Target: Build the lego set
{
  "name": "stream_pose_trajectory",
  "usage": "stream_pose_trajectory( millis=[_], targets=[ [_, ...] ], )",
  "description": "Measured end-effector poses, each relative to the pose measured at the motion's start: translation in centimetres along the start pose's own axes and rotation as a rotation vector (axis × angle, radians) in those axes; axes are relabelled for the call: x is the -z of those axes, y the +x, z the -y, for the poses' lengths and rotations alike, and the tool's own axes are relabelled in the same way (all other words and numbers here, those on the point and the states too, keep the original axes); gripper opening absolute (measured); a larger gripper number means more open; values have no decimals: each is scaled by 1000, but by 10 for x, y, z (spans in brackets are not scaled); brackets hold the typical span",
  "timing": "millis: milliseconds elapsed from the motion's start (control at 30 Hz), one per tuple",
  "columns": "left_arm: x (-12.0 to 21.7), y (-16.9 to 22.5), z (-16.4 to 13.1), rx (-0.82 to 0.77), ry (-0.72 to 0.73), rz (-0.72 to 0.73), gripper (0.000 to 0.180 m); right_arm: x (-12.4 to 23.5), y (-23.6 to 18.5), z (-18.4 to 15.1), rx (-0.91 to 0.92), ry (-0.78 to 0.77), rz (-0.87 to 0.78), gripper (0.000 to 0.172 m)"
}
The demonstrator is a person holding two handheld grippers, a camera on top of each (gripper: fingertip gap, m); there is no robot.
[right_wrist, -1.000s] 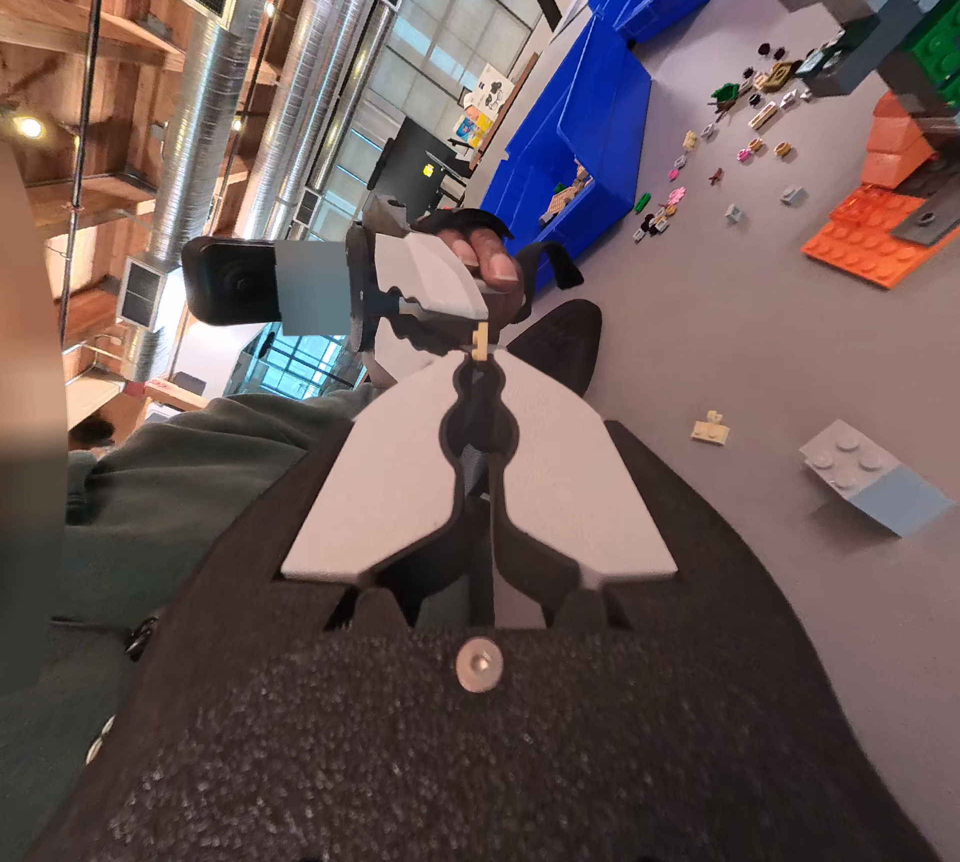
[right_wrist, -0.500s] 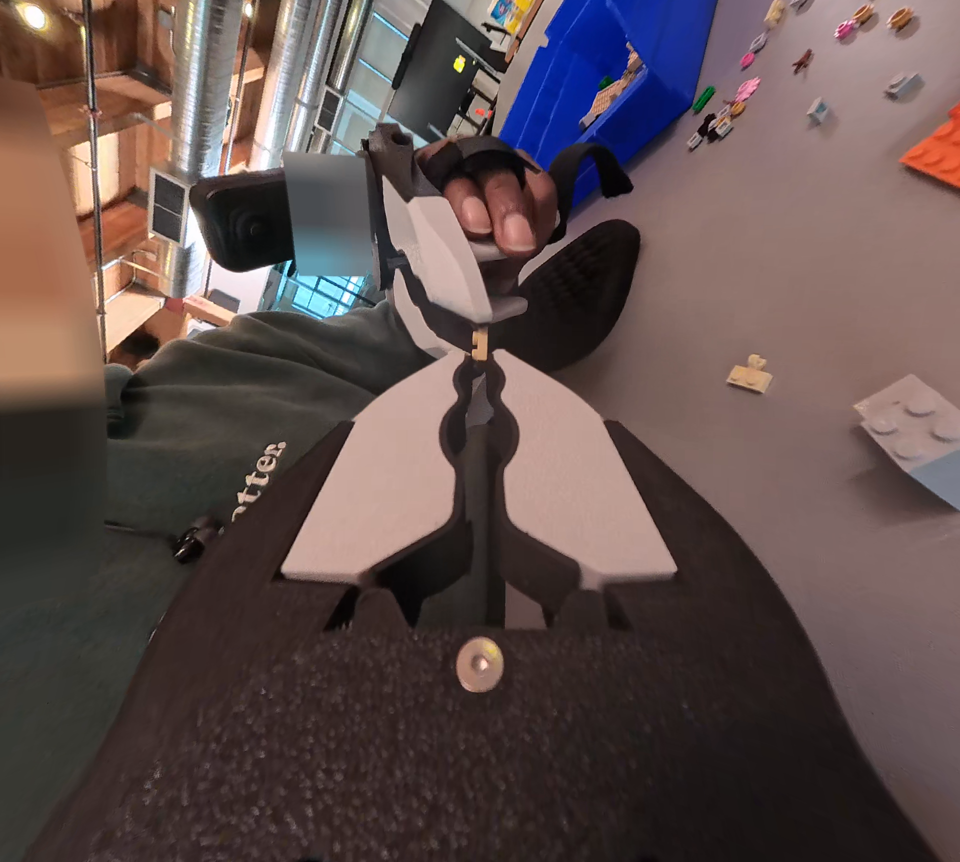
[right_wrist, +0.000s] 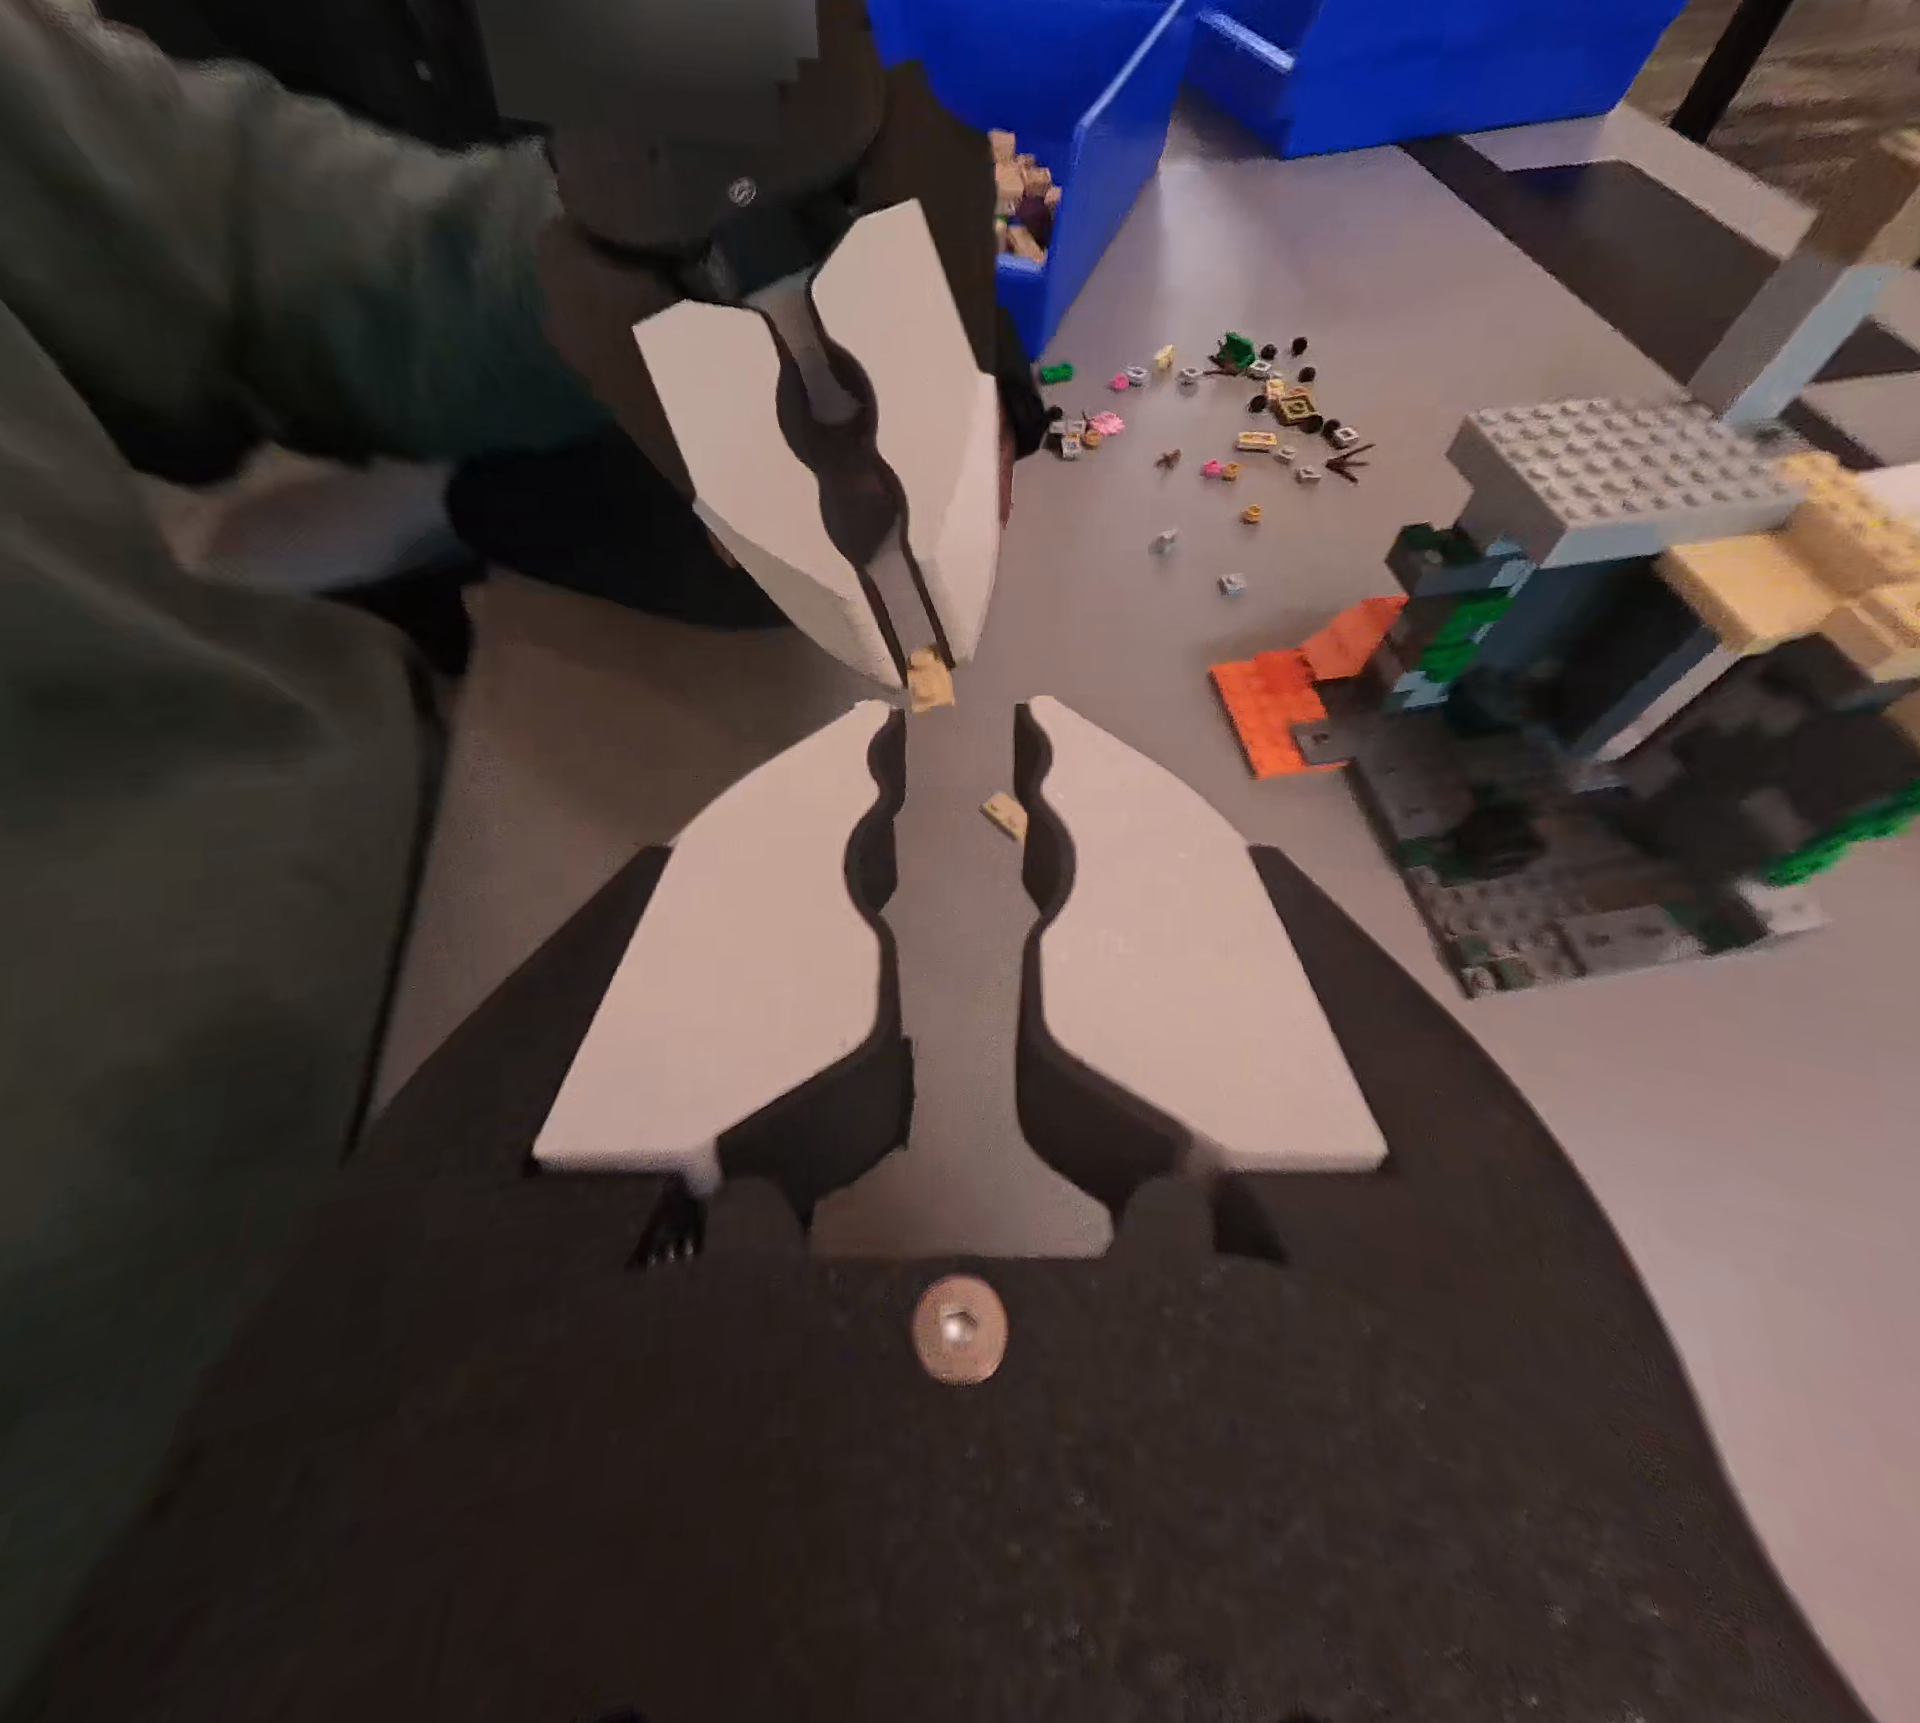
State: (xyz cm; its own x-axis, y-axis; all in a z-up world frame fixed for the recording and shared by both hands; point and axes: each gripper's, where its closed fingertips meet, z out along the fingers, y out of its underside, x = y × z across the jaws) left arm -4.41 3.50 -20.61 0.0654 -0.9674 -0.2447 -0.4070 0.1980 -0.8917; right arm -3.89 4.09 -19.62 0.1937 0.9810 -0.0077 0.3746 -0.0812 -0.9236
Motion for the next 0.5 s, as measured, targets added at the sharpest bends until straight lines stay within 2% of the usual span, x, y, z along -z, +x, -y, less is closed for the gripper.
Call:
stream_pose_trajectory(
  millis=[133,233,333,500],
  targets=[
    [-9,3,-1,-25,-23,-24,8,-7,-5,-9,78,-68,14,20],
    [-13,3,-3,-28,-35,-34,8,-7,-5,-15,96,-92,10,8],
    [-16,2,-5,-19,-41,-45,8,-6,-2,-18,86,-87,3,7],
    [-26,-15,-25,25,-128,-3,17,1,18,-33,61,-133,-55,7]
  ],
)
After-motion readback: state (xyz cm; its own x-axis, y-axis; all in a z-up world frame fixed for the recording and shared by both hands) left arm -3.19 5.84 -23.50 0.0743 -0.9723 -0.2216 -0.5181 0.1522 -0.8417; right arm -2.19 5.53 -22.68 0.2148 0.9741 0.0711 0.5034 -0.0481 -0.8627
